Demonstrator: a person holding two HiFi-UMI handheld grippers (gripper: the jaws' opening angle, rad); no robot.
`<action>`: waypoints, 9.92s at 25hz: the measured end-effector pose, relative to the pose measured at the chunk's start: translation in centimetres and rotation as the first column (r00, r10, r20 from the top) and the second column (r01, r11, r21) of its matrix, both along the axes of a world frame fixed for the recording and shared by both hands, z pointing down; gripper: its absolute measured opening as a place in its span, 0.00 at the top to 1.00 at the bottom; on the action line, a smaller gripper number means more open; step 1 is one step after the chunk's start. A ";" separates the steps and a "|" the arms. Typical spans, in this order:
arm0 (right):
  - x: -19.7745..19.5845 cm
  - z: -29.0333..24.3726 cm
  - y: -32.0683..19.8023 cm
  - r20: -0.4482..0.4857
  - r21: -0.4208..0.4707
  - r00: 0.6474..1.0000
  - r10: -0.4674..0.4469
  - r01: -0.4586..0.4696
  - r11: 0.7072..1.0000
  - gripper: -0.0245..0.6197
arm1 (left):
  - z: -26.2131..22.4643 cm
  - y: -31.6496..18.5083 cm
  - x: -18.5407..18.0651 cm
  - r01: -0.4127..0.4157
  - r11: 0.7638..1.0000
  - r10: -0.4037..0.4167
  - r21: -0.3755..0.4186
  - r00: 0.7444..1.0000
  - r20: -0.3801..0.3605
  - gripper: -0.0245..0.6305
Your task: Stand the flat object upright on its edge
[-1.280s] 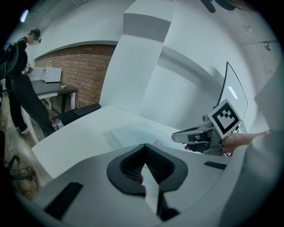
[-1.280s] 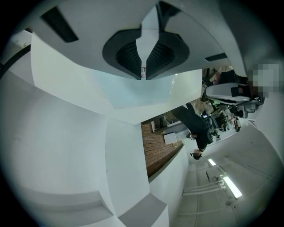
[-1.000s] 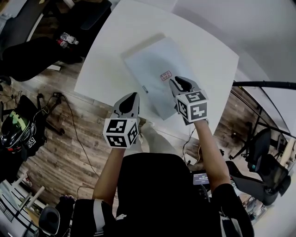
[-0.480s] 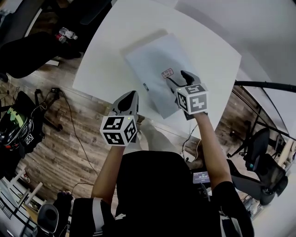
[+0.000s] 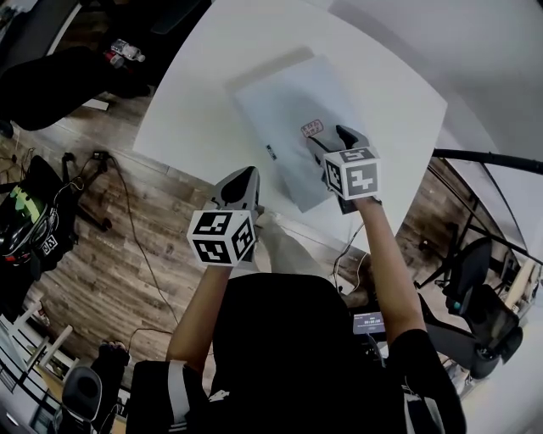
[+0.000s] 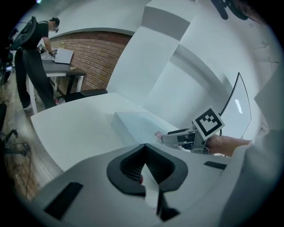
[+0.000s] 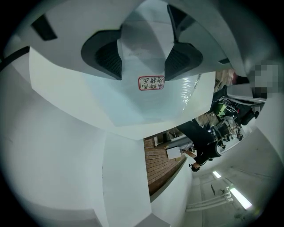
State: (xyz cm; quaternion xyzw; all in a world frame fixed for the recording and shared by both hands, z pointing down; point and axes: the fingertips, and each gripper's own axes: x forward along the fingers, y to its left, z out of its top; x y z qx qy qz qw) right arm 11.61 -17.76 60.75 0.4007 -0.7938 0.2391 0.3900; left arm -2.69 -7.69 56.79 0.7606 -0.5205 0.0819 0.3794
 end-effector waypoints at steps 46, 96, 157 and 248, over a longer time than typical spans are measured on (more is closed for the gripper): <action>-4.9 0.4 5.8 -0.014 0.040 0.996 -0.091 0.092 0.995 0.51 | -0.2 6.2 -5.3 0.004 0.999 -0.003 -0.035 0.999 0.042 0.95; -6.1 0.6 15.3 -0.025 0.032 0.947 -0.321 0.322 0.946 0.51 | 6.5 8.2 -4.9 0.044 0.988 -0.087 -0.146 0.950 -0.301 0.53; -4.3 -1.6 18.7 -0.047 0.041 0.934 -0.354 0.356 0.934 0.75 | 5.9 7.6 -3.9 0.069 0.993 -0.119 -0.101 0.728 -0.675 0.48; 1.8 -5.9 6.2 0.007 -0.026 0.981 -0.196 0.196 0.980 0.90 | -8.8 0.3 4.3 -0.168 0.954 0.147 0.248 0.984 0.100 0.50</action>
